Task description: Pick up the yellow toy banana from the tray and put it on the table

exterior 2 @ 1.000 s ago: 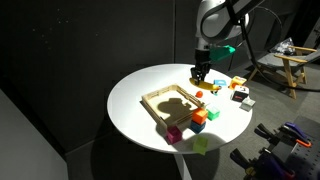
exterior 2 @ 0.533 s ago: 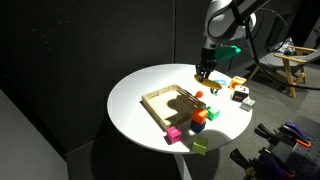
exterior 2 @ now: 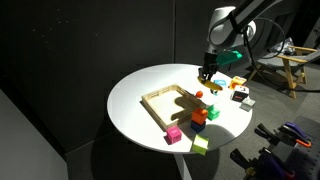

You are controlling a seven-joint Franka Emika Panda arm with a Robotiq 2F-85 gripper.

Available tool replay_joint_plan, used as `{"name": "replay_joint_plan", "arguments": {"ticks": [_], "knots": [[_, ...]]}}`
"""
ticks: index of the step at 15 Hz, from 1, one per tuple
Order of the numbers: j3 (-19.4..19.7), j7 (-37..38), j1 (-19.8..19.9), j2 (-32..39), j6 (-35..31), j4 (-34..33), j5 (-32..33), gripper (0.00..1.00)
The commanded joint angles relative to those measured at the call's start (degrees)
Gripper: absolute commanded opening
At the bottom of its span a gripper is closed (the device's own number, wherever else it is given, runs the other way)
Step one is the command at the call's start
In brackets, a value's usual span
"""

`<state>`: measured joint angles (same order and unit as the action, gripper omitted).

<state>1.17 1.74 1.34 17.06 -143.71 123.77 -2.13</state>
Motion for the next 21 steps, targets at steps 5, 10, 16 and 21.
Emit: {"name": "replay_joint_plan", "arguments": {"ticks": [5, 10, 16, 21], "knots": [[1.2, 0.2, 0.1, 4.0, -2.2, -1.1, 1.0, 0.16], [0.8, 0.1, 0.2, 4.0, -1.7, -0.6, 0.3, 0.41], [0.9, 0.3, 0.1, 4.3, -2.7, -0.4, 0.5, 0.16], [1.5, 0.8, -0.2, 7.9, -4.7, -1.0, 1.4, 0.16]]}}
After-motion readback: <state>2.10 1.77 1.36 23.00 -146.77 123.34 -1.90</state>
